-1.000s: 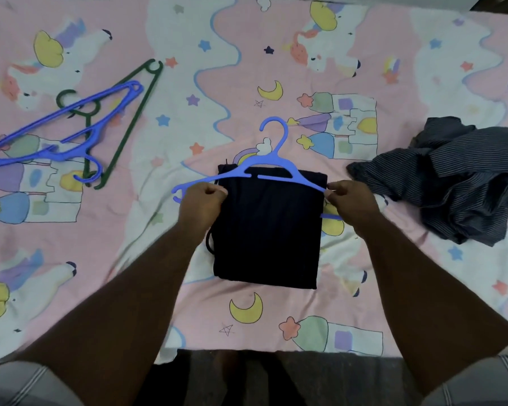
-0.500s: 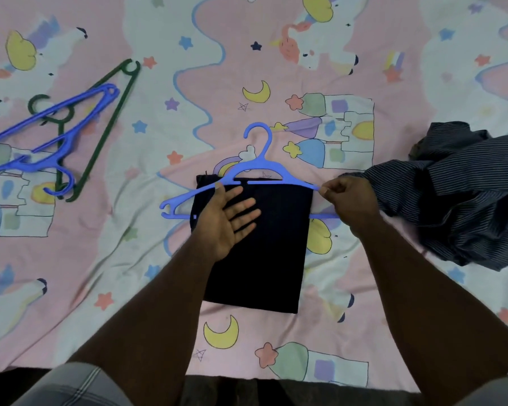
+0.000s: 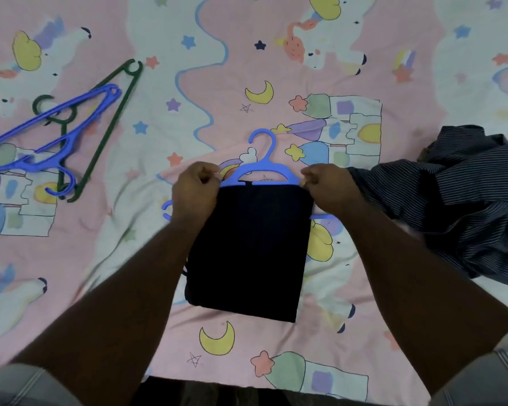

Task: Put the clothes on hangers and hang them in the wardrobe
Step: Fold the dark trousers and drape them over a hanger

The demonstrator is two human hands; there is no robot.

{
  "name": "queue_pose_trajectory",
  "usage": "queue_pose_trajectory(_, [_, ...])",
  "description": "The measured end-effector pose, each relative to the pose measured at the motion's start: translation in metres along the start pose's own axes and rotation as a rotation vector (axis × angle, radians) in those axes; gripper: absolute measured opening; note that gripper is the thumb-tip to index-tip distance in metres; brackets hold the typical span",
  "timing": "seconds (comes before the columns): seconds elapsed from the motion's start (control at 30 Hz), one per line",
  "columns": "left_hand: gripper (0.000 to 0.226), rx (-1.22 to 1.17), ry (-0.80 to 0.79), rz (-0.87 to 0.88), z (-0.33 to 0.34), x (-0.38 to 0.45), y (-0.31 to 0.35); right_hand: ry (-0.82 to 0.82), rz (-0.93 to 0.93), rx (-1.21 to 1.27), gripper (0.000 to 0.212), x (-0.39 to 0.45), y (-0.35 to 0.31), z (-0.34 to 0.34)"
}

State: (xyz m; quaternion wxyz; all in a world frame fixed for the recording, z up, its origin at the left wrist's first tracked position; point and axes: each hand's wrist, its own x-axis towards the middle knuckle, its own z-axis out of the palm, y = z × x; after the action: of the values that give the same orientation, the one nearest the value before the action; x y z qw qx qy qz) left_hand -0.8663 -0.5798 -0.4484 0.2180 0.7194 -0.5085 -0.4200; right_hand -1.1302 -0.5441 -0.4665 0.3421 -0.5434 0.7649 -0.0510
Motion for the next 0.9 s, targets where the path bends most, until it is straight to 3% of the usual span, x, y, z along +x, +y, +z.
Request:
queue_pose_trajectory(0.07, [0.022, 0.327, -0.018, 0.062, -0.013, 0.019, -0.012, -0.043, 0.023, 0.136, 0.035, 0.007, -0.009, 0.0])
queue_pose_trajectory(0.2, [0.03, 0.547, -0.248, 0.04, -0.023, 0.043, -0.015, 0.028, 0.054, 0.284, 0.023, 0.014, -0.024, 0.005])
queue_pose_trajectory(0.37, [0.028, 0.587, -0.418, 0.129, -0.017, 0.059, 0.003, 0.063, 0.059, 0.319, 0.022, 0.018, -0.028, 0.015])
queue_pose_trajectory(0.7, [0.02, 0.53, -0.336, 0.142, -0.007, 0.075, 0.015, 0.075, 0.006, 0.364, 0.025, 0.026, -0.008, 0.001])
queue_pose_trajectory(0.9, [0.008, 0.532, -0.362, 0.139, -0.004, 0.081, 0.003, -0.116, 0.019, 0.257, 0.032, 0.017, 0.009, -0.009])
